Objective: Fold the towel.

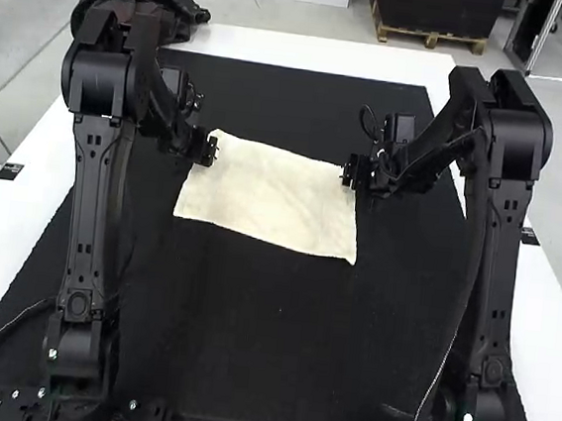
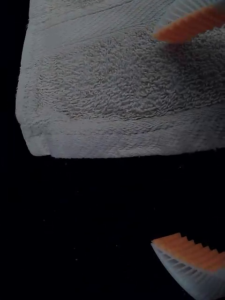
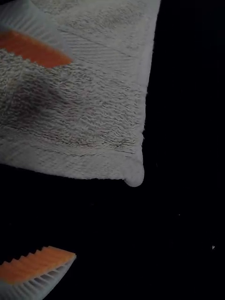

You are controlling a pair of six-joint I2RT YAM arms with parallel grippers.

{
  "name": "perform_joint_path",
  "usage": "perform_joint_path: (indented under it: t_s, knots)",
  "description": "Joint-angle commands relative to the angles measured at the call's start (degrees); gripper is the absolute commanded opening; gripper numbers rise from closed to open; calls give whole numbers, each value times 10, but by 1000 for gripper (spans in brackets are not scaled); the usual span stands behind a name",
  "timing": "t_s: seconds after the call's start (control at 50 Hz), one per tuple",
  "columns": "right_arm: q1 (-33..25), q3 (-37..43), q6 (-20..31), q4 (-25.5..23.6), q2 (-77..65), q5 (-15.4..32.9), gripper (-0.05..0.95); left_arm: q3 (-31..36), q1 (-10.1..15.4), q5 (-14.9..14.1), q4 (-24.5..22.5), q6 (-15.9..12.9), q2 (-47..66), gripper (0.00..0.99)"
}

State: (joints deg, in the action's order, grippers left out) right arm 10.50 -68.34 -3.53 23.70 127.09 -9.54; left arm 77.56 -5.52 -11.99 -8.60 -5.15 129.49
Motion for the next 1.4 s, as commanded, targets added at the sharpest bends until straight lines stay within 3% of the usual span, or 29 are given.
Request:
perform_joint_path:
  t_s: [0.0, 0.24, 0.32, 0.36, 0.4, 0.44, 0.48, 0.54, 0.56, 0.92, 1.38]
  knots:
    - [28, -12, 3, -3, 25, -16, 879, 11, -4, 12, -4, -5, 17, 951]
    - [31, -17, 1, -5, 33, -16, 864, 11, -2, 29, -9, -6, 23, 949]
    - [31, -15, 3, -4, 34, -16, 759, 10, -2, 31, -12, -7, 24, 902]
    - [30, -15, 3, -4, 37, -17, 656, 10, -3, 31, -14, -7, 26, 864]
    - [30, -15, 3, -3, 40, -21, 526, 10, -3, 31, -16, -7, 29, 793]
    - [30, -15, 4, -3, 41, -26, 387, 10, -2, 32, -17, -7, 31, 662]
    - [30, -15, 6, -2, 43, -40, 225, 9, -1, 33, -19, -7, 35, 475]
    - [29, -14, 7, -1, 47, -49, -31, 3, 1, 51, -37, -7, 42, 115]
    - [28, -14, 6, -1, 47, -52, -21, 0, 1, 56, -43, -7, 44, 28]
    - [-7, 0, -7, 1, 33, -54, -28, -17, -3, 43, -70, -7, 45, 21]
    - [-8, 23, -17, 9, -38, -56, -28, -19, -2, 15, -85, 7, -15, 21]
